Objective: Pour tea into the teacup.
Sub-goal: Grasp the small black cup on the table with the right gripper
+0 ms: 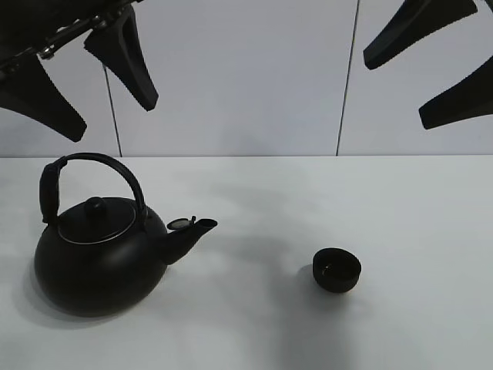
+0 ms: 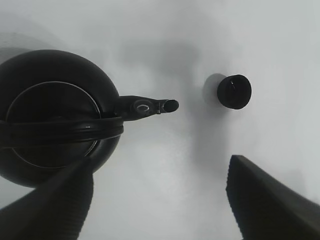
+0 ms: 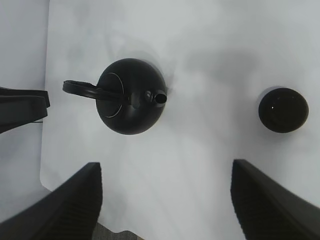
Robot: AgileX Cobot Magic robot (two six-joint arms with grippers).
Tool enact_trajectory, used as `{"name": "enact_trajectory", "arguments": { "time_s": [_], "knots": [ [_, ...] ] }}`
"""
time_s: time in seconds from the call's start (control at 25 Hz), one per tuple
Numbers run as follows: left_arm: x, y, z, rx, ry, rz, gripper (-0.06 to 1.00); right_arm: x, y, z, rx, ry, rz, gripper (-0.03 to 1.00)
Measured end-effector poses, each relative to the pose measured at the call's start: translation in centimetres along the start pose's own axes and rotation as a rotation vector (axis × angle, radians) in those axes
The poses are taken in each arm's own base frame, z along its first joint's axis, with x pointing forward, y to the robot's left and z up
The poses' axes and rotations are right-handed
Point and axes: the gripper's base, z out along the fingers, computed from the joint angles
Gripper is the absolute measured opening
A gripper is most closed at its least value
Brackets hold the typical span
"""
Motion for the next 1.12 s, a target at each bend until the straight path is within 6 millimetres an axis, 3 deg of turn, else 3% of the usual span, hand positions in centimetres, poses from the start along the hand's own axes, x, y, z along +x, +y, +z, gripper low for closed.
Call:
{"name": "enact_trajectory", "arguments": {
  "time_s": [0.36, 0.72, 0.88, 1.12],
  "knots": [
    [0.0, 0.0, 0.0, 0.000, 0.000, 0.000, 0.54, -0.1, -0.2, -0.2, 0.043, 0.009, -0.058, 0.49],
    [0.0, 0.0, 0.0, 0.000, 0.000, 0.000, 0.54, -2.3, 1.4, -3.2, 0.239, 0.018, -0.262, 0.50],
    [0.0, 0.0, 0.0, 0.000, 0.000, 0.000, 0.54, -1.4, 2.2, -1.0, 0.310, 0.134, -0.351, 0.51],
    [0.0, 0.0, 0.0, 0.000, 0.000, 0.000, 0.54, -1.5, 0.7, 5.3, 0.436, 0.289, -0.388, 0.51]
  ]
}}
